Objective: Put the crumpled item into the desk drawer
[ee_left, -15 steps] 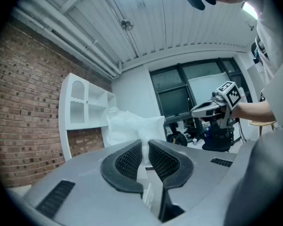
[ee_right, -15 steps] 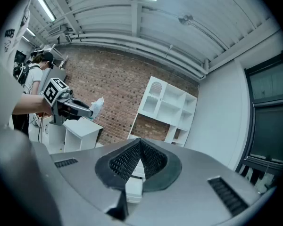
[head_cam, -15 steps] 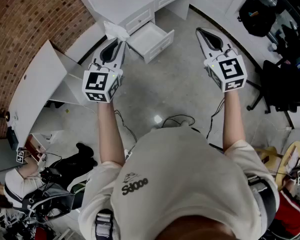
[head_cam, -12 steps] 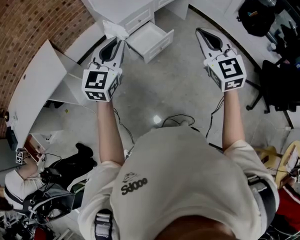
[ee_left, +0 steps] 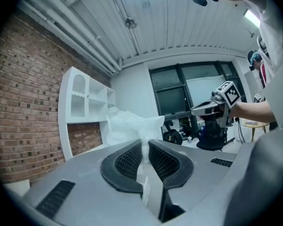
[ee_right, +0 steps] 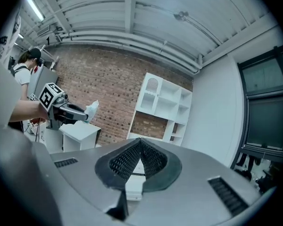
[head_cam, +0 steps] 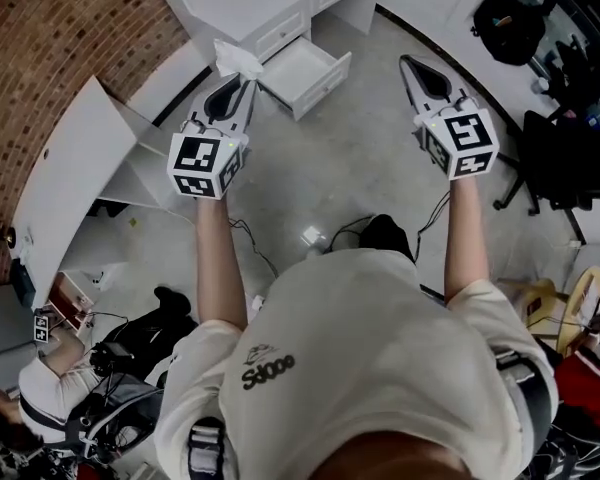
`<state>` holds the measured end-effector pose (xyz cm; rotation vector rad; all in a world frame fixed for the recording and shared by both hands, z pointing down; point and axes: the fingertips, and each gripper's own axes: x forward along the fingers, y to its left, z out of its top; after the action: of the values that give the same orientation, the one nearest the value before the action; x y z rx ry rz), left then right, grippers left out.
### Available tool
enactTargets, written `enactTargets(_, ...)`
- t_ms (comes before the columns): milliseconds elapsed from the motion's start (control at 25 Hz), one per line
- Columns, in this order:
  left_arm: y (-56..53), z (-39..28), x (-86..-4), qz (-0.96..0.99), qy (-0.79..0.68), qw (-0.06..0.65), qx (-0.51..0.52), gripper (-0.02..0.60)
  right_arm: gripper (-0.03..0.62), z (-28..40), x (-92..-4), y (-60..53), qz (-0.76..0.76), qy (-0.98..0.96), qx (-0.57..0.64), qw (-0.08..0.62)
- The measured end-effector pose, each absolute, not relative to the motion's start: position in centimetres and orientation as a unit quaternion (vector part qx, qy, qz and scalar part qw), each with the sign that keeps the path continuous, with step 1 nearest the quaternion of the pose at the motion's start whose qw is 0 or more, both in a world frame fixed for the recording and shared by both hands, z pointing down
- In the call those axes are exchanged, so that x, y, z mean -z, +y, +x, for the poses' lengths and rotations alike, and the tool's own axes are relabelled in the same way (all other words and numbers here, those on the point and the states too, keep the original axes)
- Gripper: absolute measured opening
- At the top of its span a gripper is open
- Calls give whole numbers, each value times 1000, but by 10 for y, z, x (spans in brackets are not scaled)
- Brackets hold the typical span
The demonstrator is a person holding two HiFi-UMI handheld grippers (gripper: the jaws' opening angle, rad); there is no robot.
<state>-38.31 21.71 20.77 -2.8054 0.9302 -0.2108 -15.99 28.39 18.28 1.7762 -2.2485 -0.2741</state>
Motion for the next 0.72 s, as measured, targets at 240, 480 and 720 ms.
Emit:
enactTargets(240,195,-383,-216,-942,315,81,75,57,5,-151,-183,258,612,-774,96,129)
enactTargets(480,152,-353,-221,-941,318,83,81,58,5,-122,-190,198,603,-781,102,125)
enactTargets(720,83,-294,-221,-932,342,79,87,58,6,-68,-195,120,583,-795,108,129)
